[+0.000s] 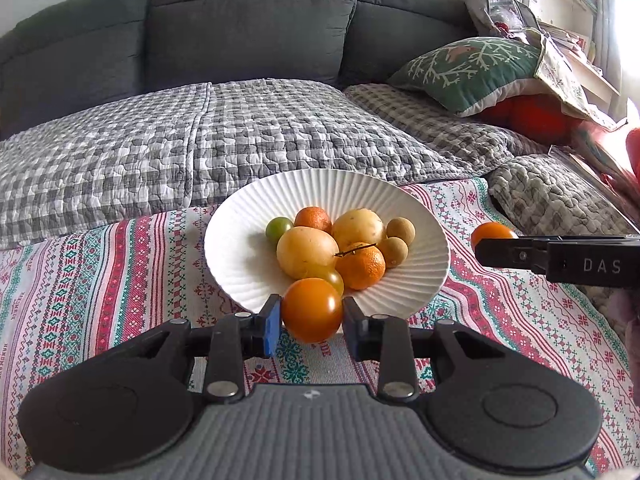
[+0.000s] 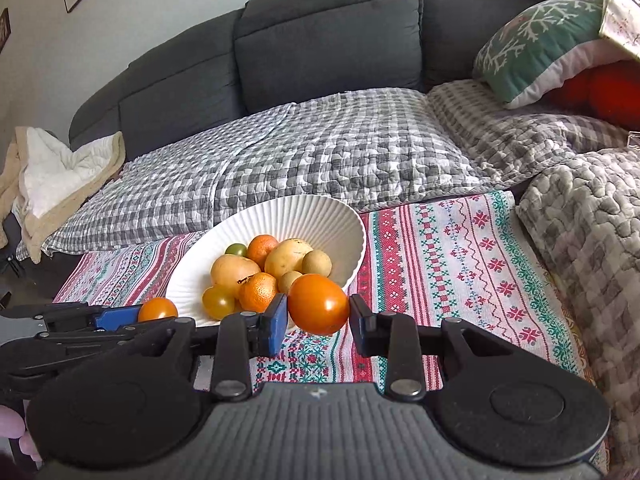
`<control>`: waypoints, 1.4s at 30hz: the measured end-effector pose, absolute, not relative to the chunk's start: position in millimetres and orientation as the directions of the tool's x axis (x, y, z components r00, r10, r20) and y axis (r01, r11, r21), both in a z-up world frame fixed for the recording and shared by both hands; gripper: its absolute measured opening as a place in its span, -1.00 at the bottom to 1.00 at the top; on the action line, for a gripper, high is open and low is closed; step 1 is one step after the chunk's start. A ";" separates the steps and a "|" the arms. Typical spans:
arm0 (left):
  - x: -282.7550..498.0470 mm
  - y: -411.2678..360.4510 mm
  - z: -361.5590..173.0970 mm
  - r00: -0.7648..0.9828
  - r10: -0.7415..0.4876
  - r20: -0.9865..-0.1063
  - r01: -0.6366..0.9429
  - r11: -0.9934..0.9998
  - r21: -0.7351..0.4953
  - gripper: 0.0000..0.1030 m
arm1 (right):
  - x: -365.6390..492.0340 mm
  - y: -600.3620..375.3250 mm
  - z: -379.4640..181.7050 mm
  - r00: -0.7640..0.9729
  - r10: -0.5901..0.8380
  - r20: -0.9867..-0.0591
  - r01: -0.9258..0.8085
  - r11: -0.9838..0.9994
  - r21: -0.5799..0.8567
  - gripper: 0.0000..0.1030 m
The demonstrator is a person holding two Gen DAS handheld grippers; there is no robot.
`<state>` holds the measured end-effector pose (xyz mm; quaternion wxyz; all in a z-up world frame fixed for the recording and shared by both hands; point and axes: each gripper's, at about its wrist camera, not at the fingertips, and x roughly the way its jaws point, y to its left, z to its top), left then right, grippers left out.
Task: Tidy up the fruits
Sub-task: 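Put the orange tomato in the plate with left tool while right adds its orange tomato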
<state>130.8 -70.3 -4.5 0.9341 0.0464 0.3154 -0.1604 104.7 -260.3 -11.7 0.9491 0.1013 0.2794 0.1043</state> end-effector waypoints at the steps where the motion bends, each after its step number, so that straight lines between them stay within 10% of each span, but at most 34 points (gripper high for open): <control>1: 135.8 -70.4 -4.4 0.753 -0.266 -0.602 0.321 0.947 -0.017 -0.61 | 108.2 -259.3 -12.6 0.820 0.258 -0.510 -0.147 0.957 0.248 -0.42; 23: 182.6 -64.7 -14.2 0.757 -0.210 -0.619 0.281 0.960 0.018 -0.57 | 135.6 -210.9 -30.8 0.784 0.295 -0.545 -0.240 0.955 0.172 -0.38; 34: 165.3 -59.0 -3.5 0.780 -0.196 -0.594 0.273 0.961 0.041 0.30 | 122.4 -215.8 -16.0 0.803 0.302 -0.514 -0.225 0.952 0.208 0.24; 42: 138.4 -43.2 5.7 0.781 -0.189 -0.595 0.244 0.970 0.012 0.57 | 101.1 -221.4 -4.5 0.802 0.267 -0.535 -0.191 0.962 0.193 0.55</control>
